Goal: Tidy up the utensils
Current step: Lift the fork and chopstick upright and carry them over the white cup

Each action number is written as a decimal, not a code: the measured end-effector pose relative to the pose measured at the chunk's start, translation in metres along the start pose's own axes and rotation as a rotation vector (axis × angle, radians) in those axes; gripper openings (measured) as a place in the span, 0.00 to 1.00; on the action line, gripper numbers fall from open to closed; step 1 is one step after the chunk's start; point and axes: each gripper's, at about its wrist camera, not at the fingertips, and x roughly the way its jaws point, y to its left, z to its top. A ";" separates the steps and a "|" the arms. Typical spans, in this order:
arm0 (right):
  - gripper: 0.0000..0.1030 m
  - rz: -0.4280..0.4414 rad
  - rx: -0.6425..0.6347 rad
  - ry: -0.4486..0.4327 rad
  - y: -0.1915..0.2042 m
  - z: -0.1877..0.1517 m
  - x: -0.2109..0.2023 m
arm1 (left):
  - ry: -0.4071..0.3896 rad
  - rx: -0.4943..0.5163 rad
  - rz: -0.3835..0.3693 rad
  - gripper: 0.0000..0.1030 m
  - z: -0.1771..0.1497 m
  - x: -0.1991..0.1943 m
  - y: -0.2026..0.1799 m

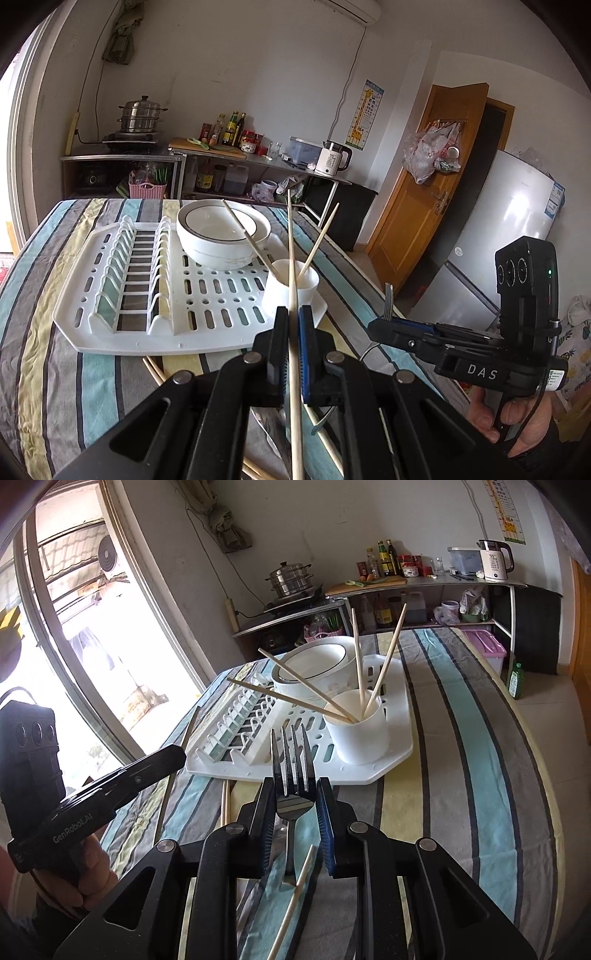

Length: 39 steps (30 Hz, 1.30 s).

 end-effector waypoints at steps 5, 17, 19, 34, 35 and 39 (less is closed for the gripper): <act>0.22 -0.018 0.009 -0.037 -0.010 0.013 -0.005 | -0.047 0.018 -0.013 0.05 0.018 0.006 -0.007; 0.22 -0.066 -0.012 -0.125 -0.028 0.054 -0.018 | -0.127 0.050 -0.027 0.05 0.071 0.047 -0.026; 0.22 -0.072 -0.019 -0.142 -0.030 0.062 -0.019 | -0.141 0.055 -0.026 0.05 0.080 0.056 -0.028; 0.21 -0.066 -0.042 -0.200 -0.041 0.119 0.007 | -0.221 0.039 0.009 0.05 0.111 0.115 -0.018; 0.21 -0.063 -0.041 -0.203 -0.042 0.121 0.009 | -0.233 0.032 0.011 0.05 0.112 0.116 -0.016; 0.21 -0.052 -0.033 -0.216 -0.047 0.130 0.017 | -0.284 0.029 0.030 0.05 0.114 0.122 -0.018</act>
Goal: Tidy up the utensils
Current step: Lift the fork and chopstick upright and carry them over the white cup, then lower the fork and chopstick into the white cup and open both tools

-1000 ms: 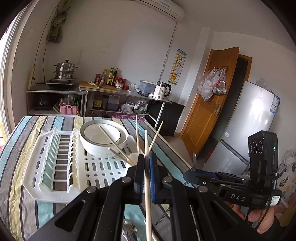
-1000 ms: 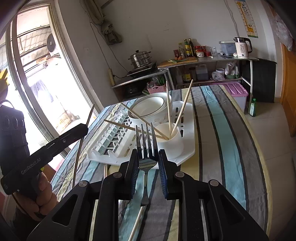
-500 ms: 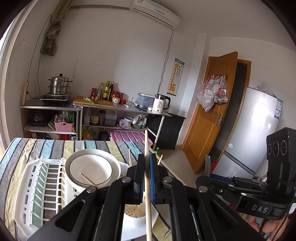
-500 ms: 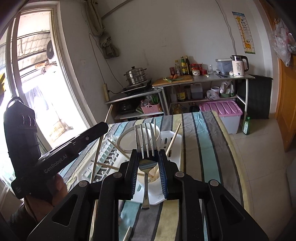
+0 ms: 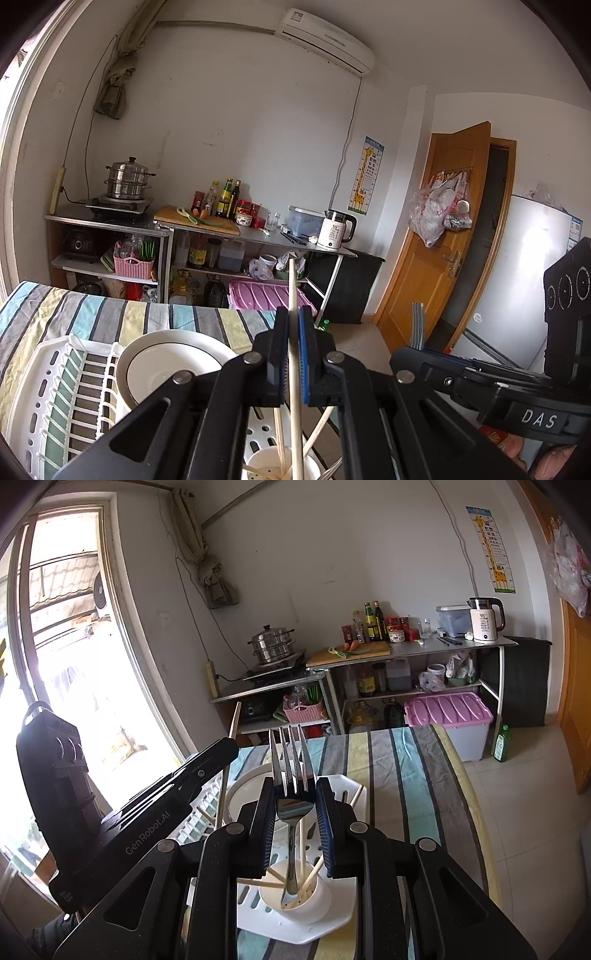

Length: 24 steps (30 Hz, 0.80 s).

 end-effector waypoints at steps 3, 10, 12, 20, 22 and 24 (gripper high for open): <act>0.21 0.004 0.001 0.000 -0.002 0.002 0.007 | -0.023 0.004 0.008 0.05 -0.003 0.006 -0.001; 0.21 0.010 0.009 0.016 -0.009 -0.004 0.021 | -0.075 0.040 0.050 0.05 -0.011 0.016 -0.005; 0.21 0.013 0.013 0.021 -0.011 -0.005 0.024 | -0.087 0.048 0.062 0.05 -0.013 0.019 -0.005; 0.21 0.017 0.028 0.037 -0.017 -0.010 0.034 | -0.090 0.070 0.084 0.05 -0.028 0.032 -0.005; 0.21 0.016 0.032 0.040 -0.018 -0.011 0.036 | -0.093 0.070 0.084 0.05 -0.030 0.033 -0.004; 0.21 0.017 0.031 0.044 -0.018 -0.010 0.038 | -0.096 0.063 0.082 0.05 -0.030 0.032 -0.001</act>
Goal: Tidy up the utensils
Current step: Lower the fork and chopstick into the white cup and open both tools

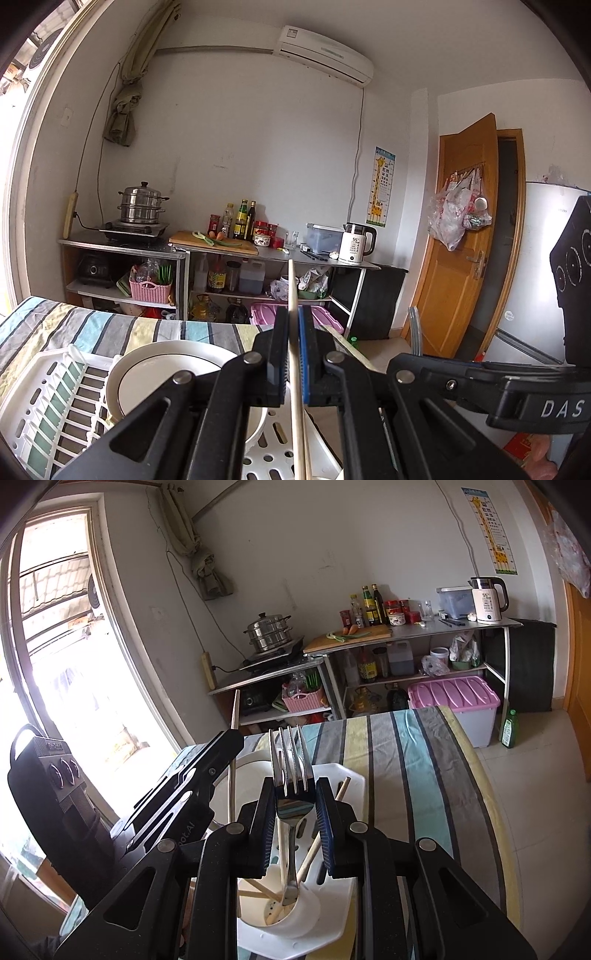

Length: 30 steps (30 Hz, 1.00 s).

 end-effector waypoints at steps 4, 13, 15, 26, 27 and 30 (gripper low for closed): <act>0.21 0.000 -0.002 0.006 0.002 -0.002 0.002 | -0.007 -0.014 -0.006 0.05 0.000 0.001 0.005; 0.21 -0.007 -0.004 0.011 0.001 -0.003 0.005 | 0.013 -0.005 -0.004 0.05 -0.009 0.010 0.003; 0.21 -0.008 -0.003 0.012 0.001 -0.004 0.005 | 0.019 0.010 -0.006 0.05 -0.011 0.006 0.000; 0.21 -0.031 -0.012 0.018 0.007 -0.010 0.000 | 0.082 0.032 -0.008 0.06 -0.018 -0.015 0.003; 0.21 -0.032 -0.012 0.020 0.007 -0.011 0.000 | 0.088 0.038 -0.007 0.06 -0.019 -0.018 0.003; 0.21 -0.039 -0.011 0.031 0.009 -0.016 0.000 | 0.108 0.054 0.000 0.06 -0.019 -0.027 0.001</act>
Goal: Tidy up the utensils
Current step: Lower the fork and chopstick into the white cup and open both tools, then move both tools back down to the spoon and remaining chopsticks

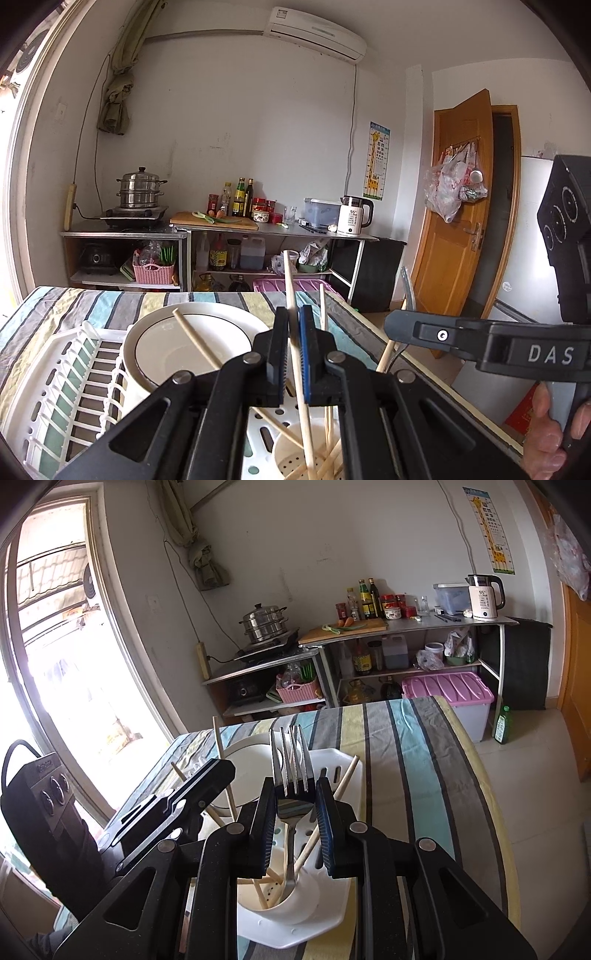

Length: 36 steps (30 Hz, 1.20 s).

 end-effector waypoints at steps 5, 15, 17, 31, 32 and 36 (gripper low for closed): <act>0.21 -0.012 0.003 0.024 0.002 -0.009 0.002 | 0.037 0.034 0.012 0.07 -0.003 -0.013 -0.004; 0.21 -0.040 -0.008 0.047 0.007 -0.017 0.003 | 0.079 0.030 0.054 0.07 -0.005 -0.038 0.003; 0.22 -0.034 -0.007 0.052 0.009 -0.017 0.001 | 0.092 0.029 0.070 0.07 -0.004 -0.042 0.005; 0.37 -0.034 0.003 0.049 0.011 -0.020 -0.017 | 0.152 0.006 0.083 0.08 -0.016 -0.067 0.015; 0.37 -0.034 0.002 0.048 0.011 -0.021 -0.019 | 0.151 0.004 0.084 0.08 -0.016 -0.068 0.016; 0.37 -0.029 0.003 0.045 0.013 -0.024 -0.026 | 0.154 -0.016 0.070 0.08 -0.017 -0.077 0.018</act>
